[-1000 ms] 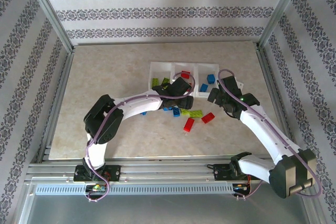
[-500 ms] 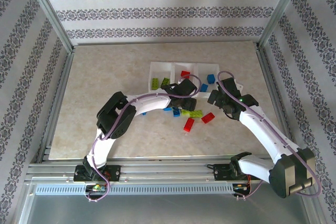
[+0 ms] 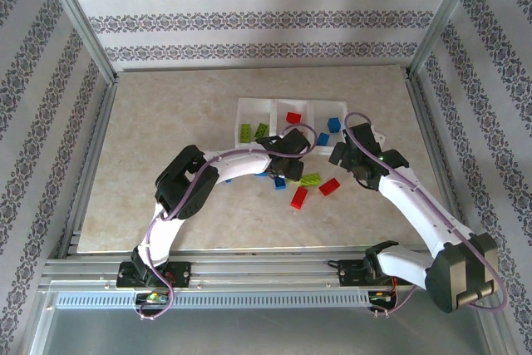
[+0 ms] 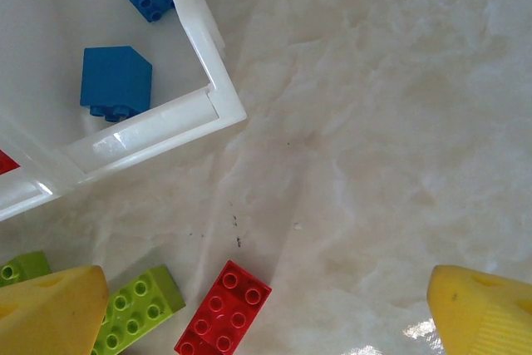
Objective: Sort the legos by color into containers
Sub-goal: Pick up the lego from the center of the table, then place the lego in the container.
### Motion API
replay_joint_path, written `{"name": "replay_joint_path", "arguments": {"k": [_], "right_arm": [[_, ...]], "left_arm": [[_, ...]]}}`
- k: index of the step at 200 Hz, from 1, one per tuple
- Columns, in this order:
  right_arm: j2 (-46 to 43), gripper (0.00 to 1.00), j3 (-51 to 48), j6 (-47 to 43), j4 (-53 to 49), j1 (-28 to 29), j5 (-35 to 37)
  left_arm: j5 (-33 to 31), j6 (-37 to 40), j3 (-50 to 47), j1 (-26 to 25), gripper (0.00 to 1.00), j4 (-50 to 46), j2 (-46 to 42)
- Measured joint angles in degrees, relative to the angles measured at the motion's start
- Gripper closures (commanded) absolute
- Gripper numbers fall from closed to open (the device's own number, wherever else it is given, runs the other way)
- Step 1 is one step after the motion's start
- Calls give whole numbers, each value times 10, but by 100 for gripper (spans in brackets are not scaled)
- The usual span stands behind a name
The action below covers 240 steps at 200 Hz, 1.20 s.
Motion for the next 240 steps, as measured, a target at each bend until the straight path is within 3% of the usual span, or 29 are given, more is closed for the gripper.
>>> {"name": "replay_joint_path", "arguments": {"k": [25, 101, 144, 240], "right_arm": [[3, 2, 0, 0, 3, 0, 0], [5, 2, -3, 7, 5, 0, -3], [1, 1, -18, 11, 8, 0, -7], [-15, 2, -70, 59, 28, 20, -19]], "left_arm": [[-6, 0, -5, 0, 43, 0, -3], [-23, 5, 2, 0, 69, -21, -2], [-23, 7, -3, 0, 73, -26, -9], [-81, 6, -79, 1, 79, -35, -203]]}}
